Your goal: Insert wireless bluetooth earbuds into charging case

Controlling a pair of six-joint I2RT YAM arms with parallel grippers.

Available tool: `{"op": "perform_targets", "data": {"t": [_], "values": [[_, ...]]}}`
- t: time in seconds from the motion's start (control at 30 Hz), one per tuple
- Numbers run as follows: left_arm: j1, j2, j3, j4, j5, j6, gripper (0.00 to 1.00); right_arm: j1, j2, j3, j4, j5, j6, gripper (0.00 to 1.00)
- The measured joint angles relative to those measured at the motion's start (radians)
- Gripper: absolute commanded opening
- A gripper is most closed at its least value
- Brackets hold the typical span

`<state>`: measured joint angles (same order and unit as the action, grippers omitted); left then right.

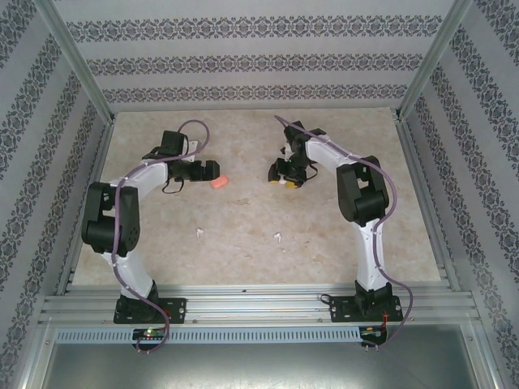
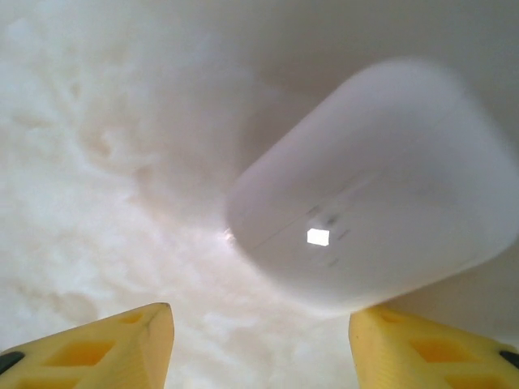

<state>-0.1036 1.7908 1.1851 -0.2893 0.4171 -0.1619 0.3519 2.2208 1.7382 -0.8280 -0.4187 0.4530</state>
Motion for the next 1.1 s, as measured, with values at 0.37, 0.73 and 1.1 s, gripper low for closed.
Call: {"op": "perform_targets", "data": {"t": [0.37, 0.73, 1.1], "values": [[-0.035, -0.034, -0.048, 0.056, 0.069, 0.008, 0.97, -0.01, -0.025, 0.169, -0.138, 0.085, -0.133, 0.69], [-0.072, -0.034, -0.092, 0.097, 0.133, -0.021, 0.94, 0.018, 0.179, 0.473, -0.291, 0.249, -0.446, 0.78], [-0.081, -0.046, -0.129, 0.116, 0.136, -0.048, 0.93, 0.037, 0.29, 0.52, -0.362, 0.277, -0.512, 0.77]]}}
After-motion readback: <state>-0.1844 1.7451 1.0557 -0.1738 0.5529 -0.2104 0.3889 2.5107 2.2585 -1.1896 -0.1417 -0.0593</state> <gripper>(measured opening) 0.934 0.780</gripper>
